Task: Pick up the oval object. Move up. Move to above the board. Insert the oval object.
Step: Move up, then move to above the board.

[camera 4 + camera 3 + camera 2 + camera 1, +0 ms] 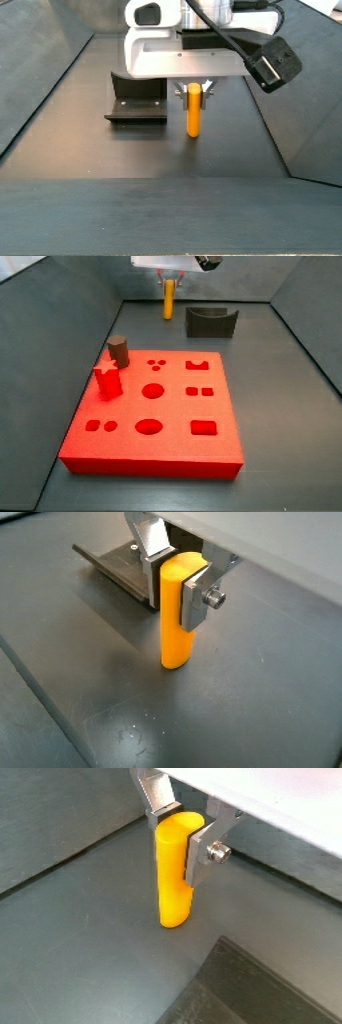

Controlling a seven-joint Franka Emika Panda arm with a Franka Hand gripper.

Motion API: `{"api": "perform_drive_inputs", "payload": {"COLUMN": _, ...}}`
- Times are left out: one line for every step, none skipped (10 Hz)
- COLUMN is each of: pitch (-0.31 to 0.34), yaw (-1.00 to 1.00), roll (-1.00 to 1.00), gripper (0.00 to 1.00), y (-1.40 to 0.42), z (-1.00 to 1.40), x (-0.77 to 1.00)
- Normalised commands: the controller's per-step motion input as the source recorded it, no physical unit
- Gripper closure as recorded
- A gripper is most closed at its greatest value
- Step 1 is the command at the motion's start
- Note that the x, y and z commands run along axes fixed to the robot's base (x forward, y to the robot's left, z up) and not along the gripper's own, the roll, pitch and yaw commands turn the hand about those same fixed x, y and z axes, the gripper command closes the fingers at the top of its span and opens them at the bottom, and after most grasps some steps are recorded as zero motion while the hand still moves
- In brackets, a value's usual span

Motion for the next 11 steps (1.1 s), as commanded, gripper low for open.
{"api": "perform_drive_inputs", "payload": {"pitch": 0.0, "yaw": 0.0, "roll": 0.0, "gripper": 1.0, "y": 0.0, "z": 0.83, "x": 0.0}}
{"api": "perform_drive_inputs", "payload": {"pitch": 0.002, "yaw": 0.04, "roll": -0.01, "gripper": 1.0, "y": -0.04, "z": 0.84, "x": -0.02}}
{"api": "perform_drive_inputs", "payload": {"pitch": 0.025, "yaw": 0.04, "roll": 0.02, "gripper": 1.0, "y": -0.04, "z": 0.65, "x": -0.06}}
{"api": "perform_drive_inputs", "payload": {"pitch": 0.03, "yaw": 0.03, "roll": 0.04, "gripper": 1.0, "y": -0.03, "z": 0.55, "x": -0.05}}
{"api": "perform_drive_inputs", "payload": {"pitch": 0.048, "yaw": 0.02, "roll": 0.07, "gripper": 1.0, "y": -0.02, "z": 0.33, "x": -0.03}}
{"api": "perform_drive_inputs", "payload": {"pitch": 0.061, "yaw": 0.02, "roll": 0.09, "gripper": 1.0, "y": -0.01, "z": 0.17, "x": -0.02}}
{"api": "perform_drive_inputs", "payload": {"pitch": 0.161, "yaw": -0.07, "roll": 0.43, "gripper": 1.0, "y": -0.01, "z": 1.0, "x": 0.16}}
{"api": "perform_drive_inputs", "payload": {"pitch": 0.17, "yaw": -0.06, "roll": 0.43, "gripper": 1.0, "y": -0.01, "z": 1.0, "x": 0.16}}
{"api": "perform_drive_inputs", "payload": {"pitch": 0.18, "yaw": -0.02, "roll": 0.32, "gripper": 1.0, "y": -0.01, "z": 1.0, "x": 0.14}}
{"api": "perform_drive_inputs", "payload": {"pitch": 0.166, "yaw": -0.01, "roll": 0.25, "gripper": 1.0, "y": -0.01, "z": 1.0, "x": 0.13}}
{"api": "perform_drive_inputs", "payload": {"pitch": 0.137, "yaw": 0.0, "roll": 0.14, "gripper": 1.0, "y": -0.01, "z": 1.0, "x": 0.13}}
